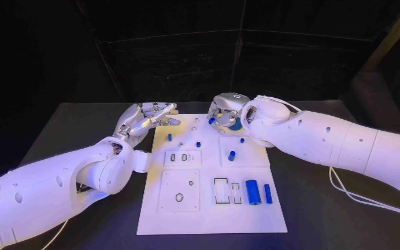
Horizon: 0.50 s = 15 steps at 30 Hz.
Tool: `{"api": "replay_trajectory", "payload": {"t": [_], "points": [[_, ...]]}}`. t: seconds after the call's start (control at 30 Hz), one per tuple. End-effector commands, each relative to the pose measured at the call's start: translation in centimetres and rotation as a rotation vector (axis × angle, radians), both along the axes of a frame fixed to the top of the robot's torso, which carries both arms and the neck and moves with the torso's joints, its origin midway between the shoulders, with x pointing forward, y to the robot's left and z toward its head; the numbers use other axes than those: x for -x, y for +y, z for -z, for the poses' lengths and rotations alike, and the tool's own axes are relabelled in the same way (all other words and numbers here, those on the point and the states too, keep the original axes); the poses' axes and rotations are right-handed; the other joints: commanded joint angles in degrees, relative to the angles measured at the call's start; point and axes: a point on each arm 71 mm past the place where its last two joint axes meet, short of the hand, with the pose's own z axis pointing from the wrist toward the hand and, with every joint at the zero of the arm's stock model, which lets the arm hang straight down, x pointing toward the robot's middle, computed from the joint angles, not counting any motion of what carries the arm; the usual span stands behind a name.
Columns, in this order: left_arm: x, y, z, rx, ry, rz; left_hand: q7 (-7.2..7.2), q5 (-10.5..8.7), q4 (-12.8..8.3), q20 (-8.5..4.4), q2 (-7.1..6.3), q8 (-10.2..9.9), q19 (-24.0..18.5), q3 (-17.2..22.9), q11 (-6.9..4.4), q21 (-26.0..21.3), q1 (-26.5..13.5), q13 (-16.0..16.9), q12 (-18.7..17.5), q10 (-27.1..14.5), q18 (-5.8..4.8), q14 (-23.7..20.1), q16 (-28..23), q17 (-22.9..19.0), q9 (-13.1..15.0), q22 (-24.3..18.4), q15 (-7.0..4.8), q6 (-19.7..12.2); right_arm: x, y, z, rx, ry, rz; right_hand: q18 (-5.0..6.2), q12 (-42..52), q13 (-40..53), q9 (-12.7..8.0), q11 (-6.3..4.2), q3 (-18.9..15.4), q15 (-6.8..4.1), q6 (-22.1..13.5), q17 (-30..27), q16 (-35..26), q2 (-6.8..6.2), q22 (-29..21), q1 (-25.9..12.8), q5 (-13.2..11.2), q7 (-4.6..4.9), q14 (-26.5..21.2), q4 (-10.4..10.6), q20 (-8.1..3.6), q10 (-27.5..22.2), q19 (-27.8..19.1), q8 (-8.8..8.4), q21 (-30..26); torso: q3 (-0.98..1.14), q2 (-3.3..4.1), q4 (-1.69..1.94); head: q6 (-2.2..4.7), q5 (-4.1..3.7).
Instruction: Assemble the parts on the task board
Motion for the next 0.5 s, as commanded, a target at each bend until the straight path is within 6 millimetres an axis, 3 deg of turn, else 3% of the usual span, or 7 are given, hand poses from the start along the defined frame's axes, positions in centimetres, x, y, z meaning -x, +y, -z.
{"api": "replay_trajectory", "payload": {"t": [0.03,0.1,0.23,0.37,0.4,0.5], "points": [[0.0,-0.2,-0.1,0.005,-0.005,0.015,0.31,-0.04,-0.4,-0.02,-0.51,-0.2,0.4,0.0,0.09,-0.2,0.1,-0.1,-0.3,-0.2,0.34,0.4,-0.4,0.1,-0.1,-0.1,-0.02,-0.3,-0.6,0.4,-0.5,-0.048,-0.05,0.024,0.27,-0.4,0.1,0.2,0.04,2.8,-0.2,0.2,0.1,0.2,-0.73,0.1,-0.3,0.0,0.12,1.4,2.3,-0.08,0.4,-0.5,-0.23,0.4,-0.01,0.09,0.22,0.05,-0.03],[0.0,-0.2,-0.1,0.005,-0.004,0.015,0.31,-0.04,-0.4,-0.02,-0.52,-0.2,0.4,0.0,0.1,-0.2,0.1,-0.1,-0.4,-0.3,0.33,0.4,-0.4,0.1,-0.1,-0.1,-0.01,-0.3,-0.8,0.8,-0.5,-0.05,-0.053,0.025,0.28,-0.4,0.1,0.1,0.07,3.0,-0.17,0.2,0.2,0.3,-0.9,0.1,-0.4,0.0,0.15,1.4,2.3,-0.06,0.3,-0.6,-0.29,0.5,0.02,0.1,0.13,0.09,0.16],[0.0,-0.3,-0.1,0.007,-0.004,0.02,0.31,-0.04,-0.4,-0.02,-0.52,-0.2,0.4,0.0,0.1,-0.2,0.1,-0.1,-0.4,-0.3,0.33,0.4,-0.4,0.1,-0.1,-0.1,-0.01,-0.3,-1.2,1.7,-0.4,-0.05,-0.052,0.023,0.27,-0.5,0.1,0.1,0.13,3.2,-0.14,0.1,0.4,0.4,-1.07,0.2,-0.5,-0.1,0.2,1.5,2.5,-0.02,0.2,-0.6,-0.34,0.6,-0.01,0.23,0.35,0.11,0.19],[-0.1,-0.3,-0.1,0.007,-0.003,0.019,0.31,-0.04,-0.4,-0.02,-0.52,-0.2,0.4,0.0,0.1,-0.2,0.1,-0.1,-0.4,-0.3,0.33,0.4,-0.4,0.1,-0.1,-0.1,-0.01,-0.3,-1.6,2.4,-0.2,-0.045,-0.048,0.025,0.27,-0.6,0.1,0.1,0.16,3.3,-0.11,0.0,0.5,0.5,-1.17,0.2,-0.6,-0.1,0.22,1.5,2.5,0.0,0.2,-0.7,-0.37,0.6,-0.03,0.2,0.3,0.07,0.3],[-0.1,-0.3,-0.1,0.006,-0.003,0.019,0.31,-0.04,-0.4,-0.02,-0.52,-0.2,0.4,0.0,0.1,-0.2,0.1,-0.1,-0.4,-0.3,0.33,0.4,-0.4,0.1,-0.1,-0.1,-0.01,-0.3,-1.7,2.6,-0.2,-0.044,-0.048,0.025,0.27,-0.6,0.1,0.1,0.17,3.4,-0.09,0.0,0.5,0.6,-1.27,0.3,-0.6,0.0,0.23,1.5,2.6,0.02,0.2,-0.7,-0.4,0.7,-0.02,0.13,0.15,0.01,0.46],[-0.1,-0.3,-0.1,0.006,-0.003,0.018,0.31,-0.04,-0.4,-0.02,-0.52,-0.3,0.4,0.0,0.11,-0.3,0.1,-0.1,-0.4,-0.3,0.33,0.4,-0.5,0.2,-0.1,-0.1,0.0,-0.3,-1.9,2.9,-0.1,-0.041,-0.05,0.029,0.27,-0.7,0.1,0.1,0.2,3.6,-0.07,-0.1,0.5,0.6,-1.39,0.3,-0.7,0.0,0.26,1.5,2.7,0.04,0.1,-0.7,-0.43,0.7,-0.01,0.23,0.23,0.12,0.5]]}}
